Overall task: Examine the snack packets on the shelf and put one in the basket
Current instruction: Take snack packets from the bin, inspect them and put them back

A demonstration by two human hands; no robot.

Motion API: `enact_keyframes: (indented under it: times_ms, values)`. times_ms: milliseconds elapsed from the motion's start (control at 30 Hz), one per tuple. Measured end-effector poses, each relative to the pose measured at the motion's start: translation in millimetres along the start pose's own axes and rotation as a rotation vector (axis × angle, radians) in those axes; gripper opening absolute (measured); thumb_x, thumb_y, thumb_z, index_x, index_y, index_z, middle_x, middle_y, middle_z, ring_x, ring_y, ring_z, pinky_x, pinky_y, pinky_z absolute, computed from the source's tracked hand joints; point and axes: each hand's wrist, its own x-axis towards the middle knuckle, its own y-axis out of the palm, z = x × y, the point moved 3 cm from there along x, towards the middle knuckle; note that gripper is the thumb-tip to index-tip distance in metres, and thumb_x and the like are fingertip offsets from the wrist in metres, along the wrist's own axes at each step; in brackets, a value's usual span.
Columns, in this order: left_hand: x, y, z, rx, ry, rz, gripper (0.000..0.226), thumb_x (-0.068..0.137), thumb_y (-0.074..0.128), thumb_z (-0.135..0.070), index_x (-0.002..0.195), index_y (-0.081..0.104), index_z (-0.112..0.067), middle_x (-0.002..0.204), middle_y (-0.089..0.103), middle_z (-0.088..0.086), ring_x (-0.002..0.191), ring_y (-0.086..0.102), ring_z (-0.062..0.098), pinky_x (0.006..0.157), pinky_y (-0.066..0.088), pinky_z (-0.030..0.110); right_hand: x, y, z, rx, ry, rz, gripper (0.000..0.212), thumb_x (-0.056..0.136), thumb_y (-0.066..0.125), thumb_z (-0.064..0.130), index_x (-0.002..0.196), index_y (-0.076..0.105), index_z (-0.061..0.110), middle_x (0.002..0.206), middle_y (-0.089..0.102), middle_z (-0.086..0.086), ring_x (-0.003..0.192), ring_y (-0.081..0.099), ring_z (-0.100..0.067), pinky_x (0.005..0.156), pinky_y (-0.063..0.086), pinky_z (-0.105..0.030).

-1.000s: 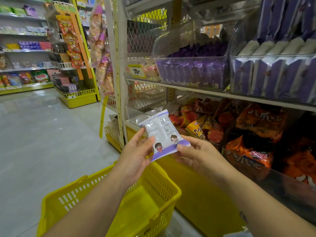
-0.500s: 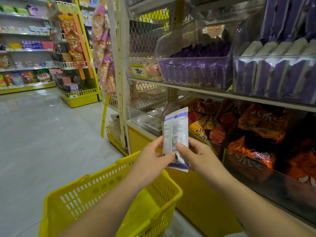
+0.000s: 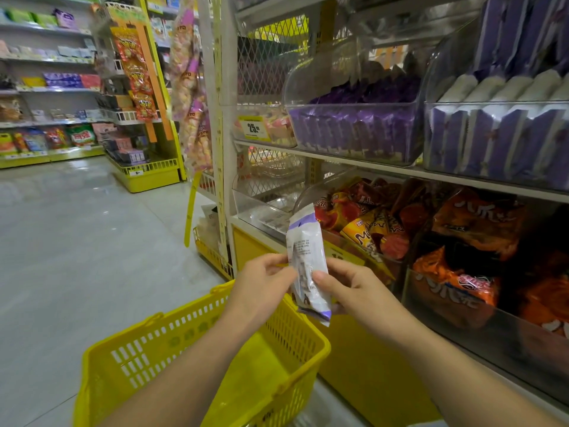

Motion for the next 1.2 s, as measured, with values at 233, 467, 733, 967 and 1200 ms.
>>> enact_keyframes:
  times_ms: [233,467,733,967,1200]
  values:
    - [-3.3,-11.3,-3.5,0.028,0.015,-0.018,0.026,0.086,0.053,-0.024,0.084,0.073,-0.007,0.078,0.076,0.003,0.075,0.074,0.019,0.079,0.059,0.043,-2.3,1.2,-2.5,-0.074,0.025,0.097,0.028,0.096,0.052,0.016,0.119,0.064,0.026,0.108,0.072,0.004,0.092,0.069,-0.011,0.07,0.057,-0.025]
    - [-6.2,-12.9,-11.9,0.063,0.059,-0.049,0.044,0.082,0.05,-0.052,0.084,0.069,-0.012,0.075,0.074,0.001,0.073,0.072,0.018,0.076,0.057,0.043,-4.2,-2.5,8.3,-0.094,0.046,0.123,0.028,0.098,0.048,0.018,0.122,0.063,0.021,0.113,0.071,-0.005,0.101,0.067,-0.021,0.086,0.056,-0.042]
    - [-13.9,3.1,-46.4,-0.191,0.114,0.336,0.052,0.083,0.063,-0.027,0.13,0.053,-0.047,0.119,0.068,-0.006,0.104,0.068,0.018,0.084,0.057,0.041,-17.9,-12.7,41.1,0.348,-0.001,-0.116,0.037,0.102,0.039,0.015,0.138,0.044,0.018,0.117,0.069,-0.008,0.105,0.067,-0.029,0.088,0.054,-0.045]
    - [-26.4,-5.8,-114.2,-0.219,0.448,0.04,0.035,0.074,0.075,-0.035,0.106,0.067,-0.046,0.103,0.074,-0.008,0.093,0.071,0.012,0.077,0.057,0.03,-43.3,-29.8,86.3,0.02,-0.254,-0.289,0.069,0.09,0.061,0.005,0.141,0.03,0.04,0.125,0.058,0.002,0.093,0.071,-0.018,0.069,0.058,-0.026]
    - [-45.0,35.4,-215.0,-0.084,0.76,-0.076,0.032,0.082,0.066,-0.04,0.109,0.059,-0.055,0.108,0.067,-0.014,0.105,0.062,0.008,0.092,0.051,0.035,-61.1,-86.0,175.9,-0.322,-0.4,-0.443,0.071,0.089,0.065,0.016,0.145,0.029,0.039,0.122,0.059,0.012,0.107,0.063,-0.003,0.091,0.055,-0.033]
